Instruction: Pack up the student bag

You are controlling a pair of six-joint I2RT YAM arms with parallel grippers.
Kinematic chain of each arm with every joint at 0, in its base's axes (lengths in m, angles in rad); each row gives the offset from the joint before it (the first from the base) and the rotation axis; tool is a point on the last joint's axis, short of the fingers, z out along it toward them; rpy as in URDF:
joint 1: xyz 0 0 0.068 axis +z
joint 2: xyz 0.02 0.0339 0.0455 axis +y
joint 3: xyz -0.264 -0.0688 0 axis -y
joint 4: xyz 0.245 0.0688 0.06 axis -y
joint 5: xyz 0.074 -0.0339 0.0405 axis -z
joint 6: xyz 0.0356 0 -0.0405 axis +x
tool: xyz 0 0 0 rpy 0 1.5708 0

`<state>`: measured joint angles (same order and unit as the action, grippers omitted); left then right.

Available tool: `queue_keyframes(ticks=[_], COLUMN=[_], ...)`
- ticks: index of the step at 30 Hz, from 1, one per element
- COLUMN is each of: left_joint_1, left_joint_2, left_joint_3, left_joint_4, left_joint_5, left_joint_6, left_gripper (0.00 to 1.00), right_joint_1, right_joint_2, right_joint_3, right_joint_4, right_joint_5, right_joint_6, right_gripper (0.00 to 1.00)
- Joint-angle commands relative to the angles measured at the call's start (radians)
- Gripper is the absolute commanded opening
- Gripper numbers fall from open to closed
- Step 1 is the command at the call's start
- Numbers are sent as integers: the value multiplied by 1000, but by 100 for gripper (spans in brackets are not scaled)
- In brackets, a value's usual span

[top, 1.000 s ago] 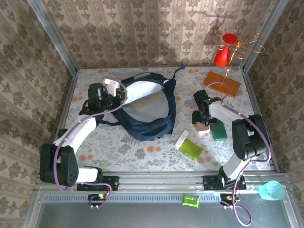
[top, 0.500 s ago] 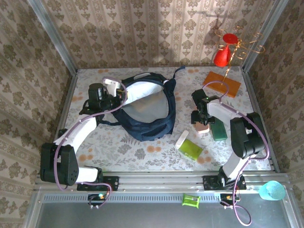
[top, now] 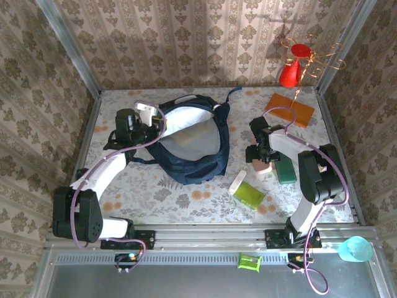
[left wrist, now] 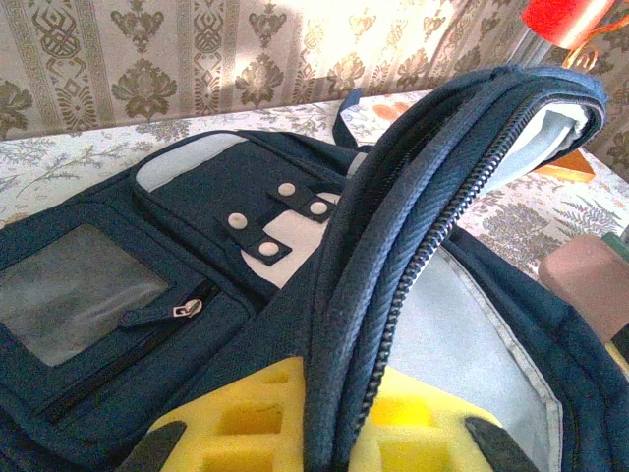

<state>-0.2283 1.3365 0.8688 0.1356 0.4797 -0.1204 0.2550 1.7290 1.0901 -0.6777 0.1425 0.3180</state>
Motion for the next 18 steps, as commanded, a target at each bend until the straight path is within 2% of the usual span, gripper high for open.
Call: queue_keyframes(ticks=[1,4,11,16,18], left_joint_1=[3,4,3,3,3], left_joint_2=[-3,-5,-7,-8,-8], left_joint_3=[23,22,22,22,22], left_joint_4=[30,28,28,24,24], left_joint_5=[26,25,28,29,29], left_joint_6=[-15,-13,-13,-12,-10], left_gripper=[0,0,0,0,0], right_joint_1=[-2,-3,8,17,20], right_joint_2=[8,20,62,83,89], right_joint_3=[-5,-7,37,57,61], right_joint_4=[29,53,6,-6,-6], right_joint_5=[-49,-81,-6,25,27], right_joint_6=[-1,9,12,14,12], right_gripper=[80,74,86,87,82])
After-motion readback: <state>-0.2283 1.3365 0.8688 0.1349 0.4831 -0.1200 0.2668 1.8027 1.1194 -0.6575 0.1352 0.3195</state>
